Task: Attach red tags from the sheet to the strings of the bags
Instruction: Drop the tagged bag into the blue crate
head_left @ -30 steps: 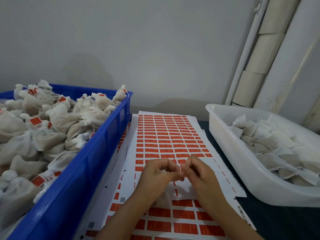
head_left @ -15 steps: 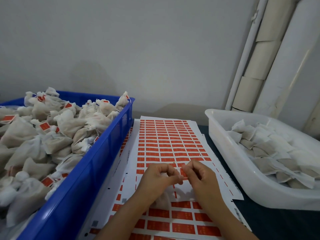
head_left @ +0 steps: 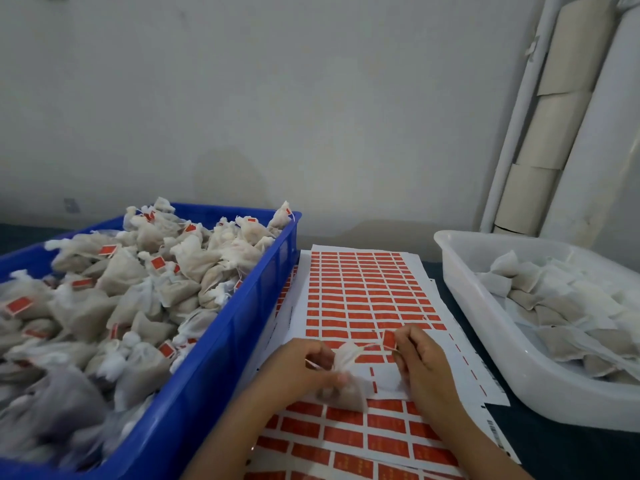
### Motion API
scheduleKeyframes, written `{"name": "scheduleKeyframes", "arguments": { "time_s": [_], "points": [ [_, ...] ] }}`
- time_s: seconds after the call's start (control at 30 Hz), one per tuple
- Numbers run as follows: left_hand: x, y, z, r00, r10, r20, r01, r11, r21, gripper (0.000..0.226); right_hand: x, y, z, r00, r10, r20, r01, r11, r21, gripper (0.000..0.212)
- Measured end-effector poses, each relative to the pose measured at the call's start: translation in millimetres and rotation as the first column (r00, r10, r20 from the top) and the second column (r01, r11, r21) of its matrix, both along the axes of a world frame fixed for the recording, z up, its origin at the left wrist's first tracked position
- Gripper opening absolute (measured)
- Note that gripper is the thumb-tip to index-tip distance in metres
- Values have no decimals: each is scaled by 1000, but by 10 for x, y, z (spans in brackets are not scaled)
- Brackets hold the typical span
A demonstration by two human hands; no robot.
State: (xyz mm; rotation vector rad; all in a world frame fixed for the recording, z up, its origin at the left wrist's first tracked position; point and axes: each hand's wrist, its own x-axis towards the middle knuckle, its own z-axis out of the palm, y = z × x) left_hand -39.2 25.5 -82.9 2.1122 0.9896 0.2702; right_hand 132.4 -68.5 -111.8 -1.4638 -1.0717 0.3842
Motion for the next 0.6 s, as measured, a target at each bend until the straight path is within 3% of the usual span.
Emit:
{"name": "scheduleKeyframes", "arguments": {
  "time_s": [0.2, 0.33, 0.47, 0.6],
  "points": [
    [75, -129, 4, 994, 103, -27, -98, 985, 139, 19, -4, 16, 12, 1000, 4, 9, -4, 1000, 16, 17],
    [205, -154, 131, 951, 276, 140, -302, 929, 214, 10, 14, 14, 15, 1000, 16, -7, -16, 1000, 3, 17],
    [256, -25, 514, 800, 449, 397, -560, 798, 225, 14, 40, 19, -9, 998, 25, -50, -27, 999, -40, 18],
    [48, 250, 943, 586, 572, 574, -778, 596, 200, 20, 39, 18, -28, 999, 33, -13, -34, 998, -59, 19]
  ]
}}
